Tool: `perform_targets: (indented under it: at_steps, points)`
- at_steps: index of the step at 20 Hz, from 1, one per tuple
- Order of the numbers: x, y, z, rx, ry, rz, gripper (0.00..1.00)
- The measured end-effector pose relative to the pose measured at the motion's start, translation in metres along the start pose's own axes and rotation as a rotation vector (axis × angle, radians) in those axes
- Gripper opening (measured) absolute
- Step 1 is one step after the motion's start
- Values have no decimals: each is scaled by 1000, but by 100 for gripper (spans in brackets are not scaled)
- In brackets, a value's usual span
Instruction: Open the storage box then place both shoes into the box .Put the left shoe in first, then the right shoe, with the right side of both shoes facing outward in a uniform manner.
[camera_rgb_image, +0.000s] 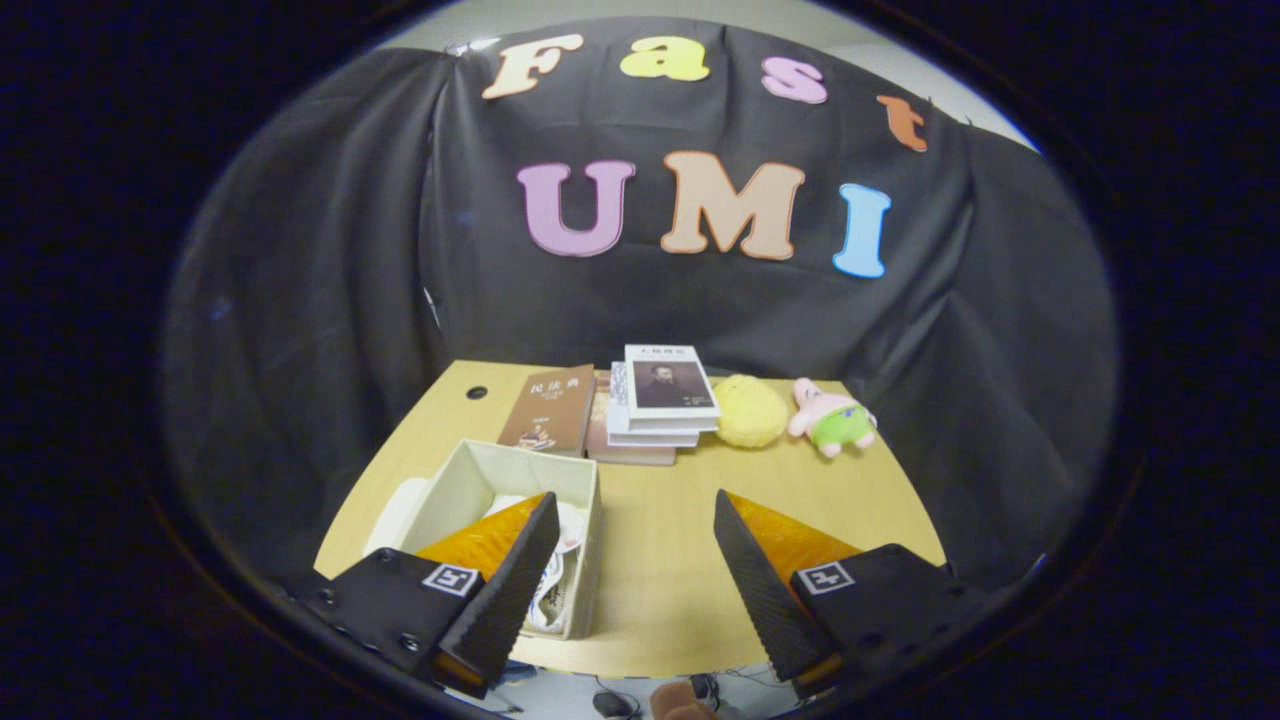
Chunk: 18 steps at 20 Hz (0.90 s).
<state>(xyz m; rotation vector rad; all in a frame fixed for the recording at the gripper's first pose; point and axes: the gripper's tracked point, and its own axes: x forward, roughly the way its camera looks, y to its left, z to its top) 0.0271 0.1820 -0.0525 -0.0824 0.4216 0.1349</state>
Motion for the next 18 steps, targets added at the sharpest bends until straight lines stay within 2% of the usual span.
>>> perform_targets:
  at_steps: [6, 10, 14, 18]
  points:
    - [-91, -40, 53, 25, -283, -16, 99]
    - [-143, -66, 69, 42, -429, -41, 99]
    - [-169, -95, 62, 52, -487, -68, 98]
    - [-173, -131, 65, 84, -509, -120, 98]
